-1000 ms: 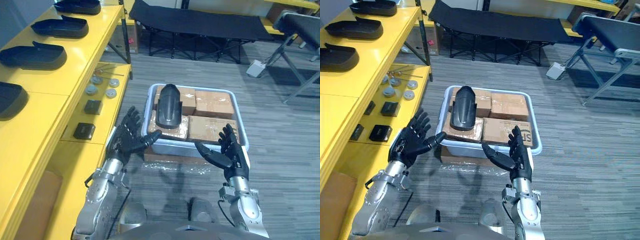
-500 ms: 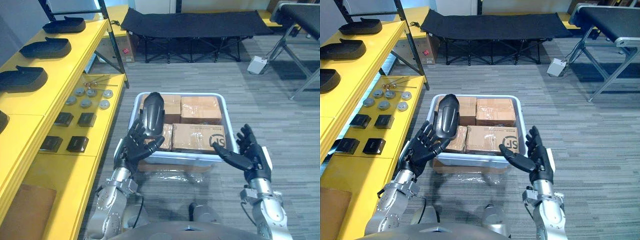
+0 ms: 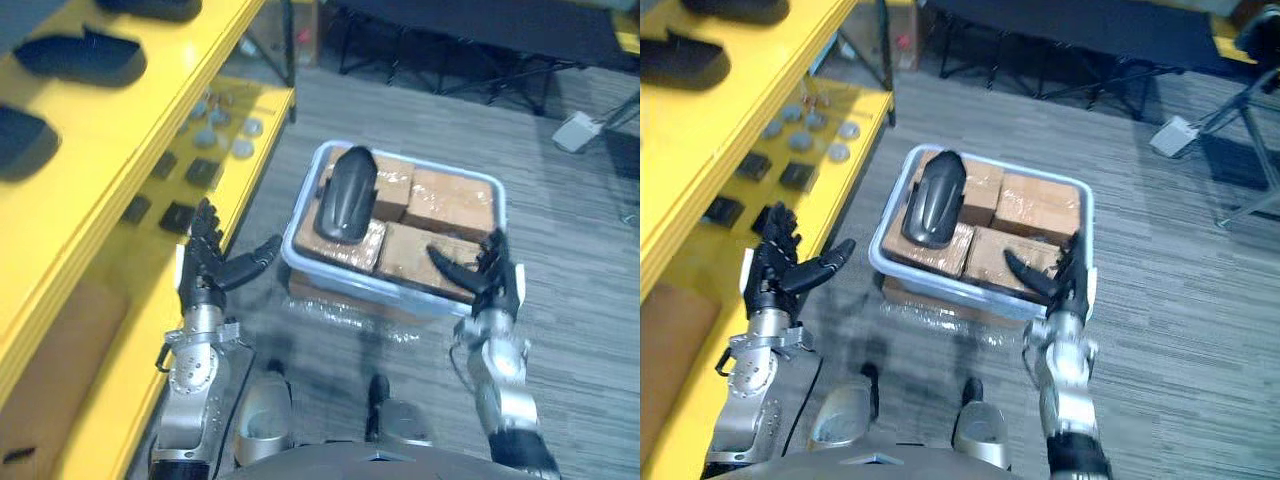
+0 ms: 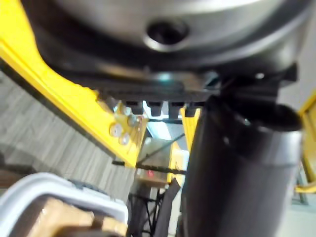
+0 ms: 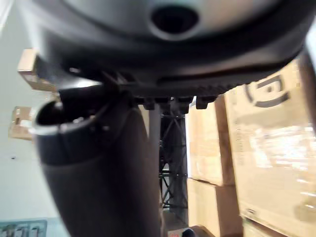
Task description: Walk over and take three plastic housings, then place them on the shelf
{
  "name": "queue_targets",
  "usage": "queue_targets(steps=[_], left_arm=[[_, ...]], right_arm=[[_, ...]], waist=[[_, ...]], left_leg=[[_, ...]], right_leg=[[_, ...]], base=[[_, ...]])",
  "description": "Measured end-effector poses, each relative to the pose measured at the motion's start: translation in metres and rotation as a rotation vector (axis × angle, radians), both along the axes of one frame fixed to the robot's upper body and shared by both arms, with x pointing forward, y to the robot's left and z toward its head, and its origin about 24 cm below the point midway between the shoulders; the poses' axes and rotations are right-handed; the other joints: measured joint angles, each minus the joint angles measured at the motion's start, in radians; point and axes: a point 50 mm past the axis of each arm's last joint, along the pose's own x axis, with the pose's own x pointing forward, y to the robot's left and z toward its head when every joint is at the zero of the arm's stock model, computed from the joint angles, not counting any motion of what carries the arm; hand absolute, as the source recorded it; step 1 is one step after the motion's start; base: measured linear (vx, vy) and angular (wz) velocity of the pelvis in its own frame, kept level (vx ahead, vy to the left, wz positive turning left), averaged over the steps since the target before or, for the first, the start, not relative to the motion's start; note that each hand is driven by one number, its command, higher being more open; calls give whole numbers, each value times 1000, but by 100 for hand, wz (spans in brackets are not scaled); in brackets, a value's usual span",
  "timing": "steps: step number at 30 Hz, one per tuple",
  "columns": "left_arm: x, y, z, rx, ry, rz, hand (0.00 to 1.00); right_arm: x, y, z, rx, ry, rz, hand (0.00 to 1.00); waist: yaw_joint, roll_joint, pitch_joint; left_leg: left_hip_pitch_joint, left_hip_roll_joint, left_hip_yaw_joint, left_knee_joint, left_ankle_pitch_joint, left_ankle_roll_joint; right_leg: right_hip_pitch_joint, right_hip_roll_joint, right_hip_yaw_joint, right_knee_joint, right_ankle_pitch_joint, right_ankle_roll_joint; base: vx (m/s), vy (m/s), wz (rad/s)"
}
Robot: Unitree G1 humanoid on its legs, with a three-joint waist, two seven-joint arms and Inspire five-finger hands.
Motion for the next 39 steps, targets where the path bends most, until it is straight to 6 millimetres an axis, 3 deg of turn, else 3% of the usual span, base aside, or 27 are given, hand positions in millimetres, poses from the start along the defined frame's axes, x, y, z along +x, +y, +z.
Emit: queue_targets(steps=[3,4,6,11,17,23,28,34,35,39], left_arm=[[2,3,-3,21,37,-7,100],[2,3,-5,26,52,-14,100],[4,-1,-19,44,122,-66,100],[3,-14,-45,6,242,-182,100],[14,-29,-55,-46,273,-257,100],[27,-43,-59,-59,278,-301,100],[25,-46,-71,-71,324,-288,100],[28,-55,-73,-80,340,-281,100],[29,-57,-73,-84,341,-278,100],[32,-60,-75,-89,352,-275,100]], right_arm=[[36,-27,47,-115,-79,-73,100],[42,-31,54,-131,-85,-79,100],[65,-44,80,-178,-82,-91,100],[90,-60,110,-249,-16,-104,100],[112,-74,141,-315,66,-88,100],[118,-87,156,-350,169,-104,100],[118,-89,144,-340,289,-90,100],[117,-90,137,-445,393,-102,100],[117,-91,138,-476,407,-105,0],[118,-89,137,-590,465,-94,0]], waist=[[28,-8,33],[34,-7,34],[61,-4,48],[91,0,50],[131,57,83],[169,100,105],[178,108,108],[178,122,113],[179,124,114],[181,132,117]], left_leg=[[-61,-15,-36,6,27,-3],[-69,-15,-40,6,32,2],[-78,-21,-45,5,40,10],[-138,-34,-74,28,44,13],[-198,-38,-94,69,45,17],[-276,-42,-111,104,52,28],[-310,-49,-110,123,54,35],[-338,-49,-105,137,56,41],[-338,-49,-105,137,57,42],[-339,-49,-104,135,60,43]], right_leg=[[-27,0,-33,-11,18,3],[-32,-1,-35,-11,19,3],[-35,-5,-44,-14,24,4],[-61,-9,-80,-20,26,7],[-93,-8,-104,4,26,7],[-165,-12,-109,56,20,8],[-203,-22,-108,83,16,13],[-238,-29,-103,110,15,14],[-239,-29,-102,113,15,14],[-242,-30,-102,116,15,14]], base=[[-84,19,35],[-18,26,25],[9,16,13],[31,14,21],[-18,23,12],[-75,31,6],[-29,29,1],[-17,20,-3],[0,0,0],[0,0,0]])
